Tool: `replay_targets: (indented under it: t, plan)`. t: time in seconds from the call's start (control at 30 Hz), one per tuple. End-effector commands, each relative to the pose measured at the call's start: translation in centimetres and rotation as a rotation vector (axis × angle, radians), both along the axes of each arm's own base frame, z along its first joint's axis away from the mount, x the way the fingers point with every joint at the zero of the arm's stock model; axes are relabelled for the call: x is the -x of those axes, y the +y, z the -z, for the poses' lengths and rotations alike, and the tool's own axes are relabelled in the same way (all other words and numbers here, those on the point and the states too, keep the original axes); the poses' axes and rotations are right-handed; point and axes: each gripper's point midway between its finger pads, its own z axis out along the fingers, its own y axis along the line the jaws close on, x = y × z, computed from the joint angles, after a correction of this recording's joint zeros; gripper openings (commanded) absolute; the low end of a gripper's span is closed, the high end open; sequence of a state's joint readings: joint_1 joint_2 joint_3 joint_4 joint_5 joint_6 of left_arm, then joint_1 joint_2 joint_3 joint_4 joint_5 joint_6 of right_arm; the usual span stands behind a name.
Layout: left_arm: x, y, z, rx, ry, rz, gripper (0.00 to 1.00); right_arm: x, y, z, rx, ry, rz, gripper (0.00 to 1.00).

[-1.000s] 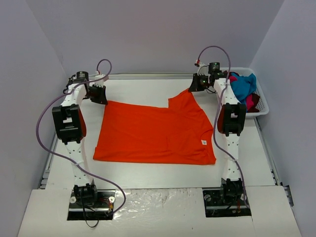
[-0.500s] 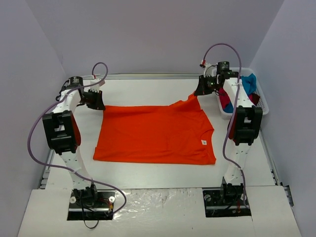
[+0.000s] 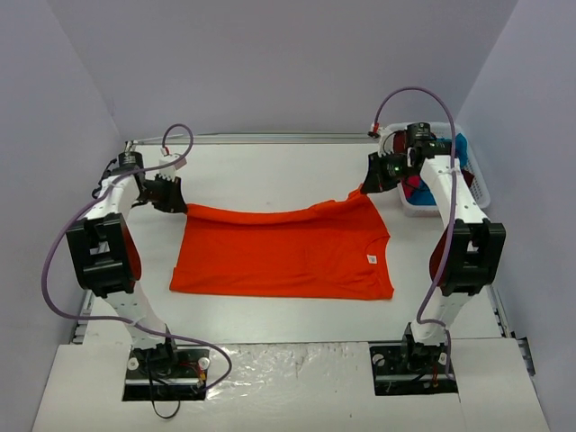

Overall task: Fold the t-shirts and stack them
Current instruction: Fold the other side of the tshirt into a rectangle

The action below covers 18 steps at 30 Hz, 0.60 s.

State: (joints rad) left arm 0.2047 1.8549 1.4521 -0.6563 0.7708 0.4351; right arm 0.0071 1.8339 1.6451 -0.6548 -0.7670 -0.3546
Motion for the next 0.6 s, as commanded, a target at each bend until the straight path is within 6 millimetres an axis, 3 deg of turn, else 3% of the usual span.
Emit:
replay_targets:
  t: [0.0, 0.37, 0.57]
  plan:
    - [0.5, 0.1, -2.6, -0.007, -0.095, 0.044, 0.03, 2.8, -0.2, -1.8, 0.016, -0.012, -0.028, 0.0]
    - [3.0, 0.0, -1.0, -0.027, -0.078, 0.095, 0.02, 8.0, -0.7, 0.3, 0.053, 0.074, -0.073, 0.0]
    - [4.0, -0.2, 0.3, -0.024, -0.055, 0.109, 0.02, 9.6, -1.0, 1.2, 0.072, 0.106, -0.084, 0.0]
